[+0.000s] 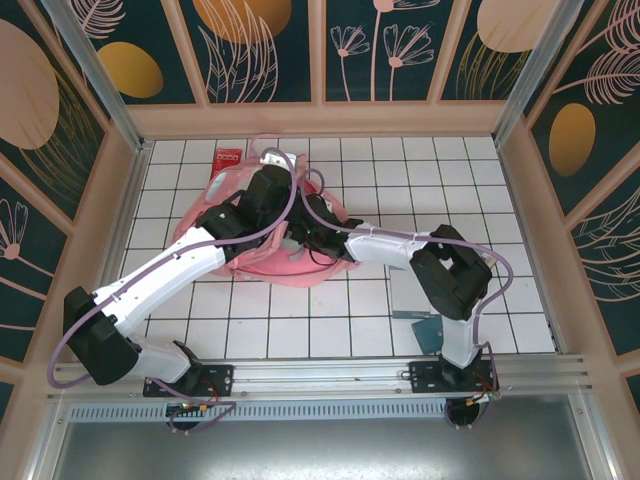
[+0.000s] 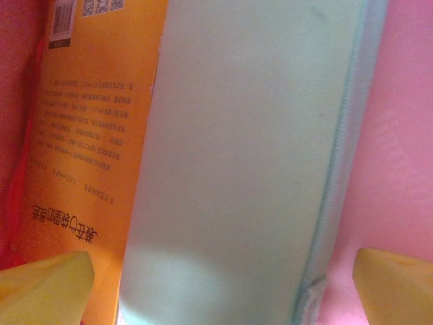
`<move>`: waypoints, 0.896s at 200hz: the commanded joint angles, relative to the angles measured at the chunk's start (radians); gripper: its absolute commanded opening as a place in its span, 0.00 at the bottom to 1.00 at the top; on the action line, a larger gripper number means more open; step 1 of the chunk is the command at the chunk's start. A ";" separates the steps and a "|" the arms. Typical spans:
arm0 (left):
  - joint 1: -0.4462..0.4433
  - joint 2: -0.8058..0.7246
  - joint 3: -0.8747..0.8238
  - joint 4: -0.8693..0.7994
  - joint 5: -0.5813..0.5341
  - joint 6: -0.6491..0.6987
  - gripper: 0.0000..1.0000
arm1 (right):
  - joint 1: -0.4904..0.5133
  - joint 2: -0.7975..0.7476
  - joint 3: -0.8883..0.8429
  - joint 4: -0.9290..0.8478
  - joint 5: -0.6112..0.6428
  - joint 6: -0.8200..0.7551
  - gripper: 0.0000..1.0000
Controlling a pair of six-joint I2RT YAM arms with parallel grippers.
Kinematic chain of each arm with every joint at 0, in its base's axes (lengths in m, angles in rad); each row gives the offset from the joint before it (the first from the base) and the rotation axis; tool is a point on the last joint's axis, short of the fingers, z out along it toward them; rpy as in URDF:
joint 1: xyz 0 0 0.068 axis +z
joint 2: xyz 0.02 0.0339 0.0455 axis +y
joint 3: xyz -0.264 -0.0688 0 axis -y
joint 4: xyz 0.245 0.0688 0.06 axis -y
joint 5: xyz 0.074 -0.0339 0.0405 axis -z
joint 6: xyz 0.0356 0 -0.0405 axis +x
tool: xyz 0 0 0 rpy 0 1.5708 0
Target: Pack the student bag
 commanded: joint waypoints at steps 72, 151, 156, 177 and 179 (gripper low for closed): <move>-0.004 -0.011 0.020 0.093 -0.010 -0.015 0.05 | 0.002 -0.358 -0.217 -0.100 0.172 -0.103 0.98; -0.003 0.017 0.004 0.106 0.029 -0.026 0.04 | -0.128 -0.721 -0.491 -0.304 0.264 -0.127 0.97; -0.004 0.018 0.003 0.106 0.030 -0.027 0.04 | -0.153 -0.742 -0.514 -0.313 0.254 -0.127 0.97; -0.003 0.018 -0.006 0.110 0.031 -0.028 0.04 | -0.241 -0.829 -0.610 -0.347 0.219 -0.139 0.98; -0.004 0.019 -0.007 0.110 0.032 -0.028 0.04 | -0.249 -0.837 -0.619 -0.349 0.213 -0.141 0.98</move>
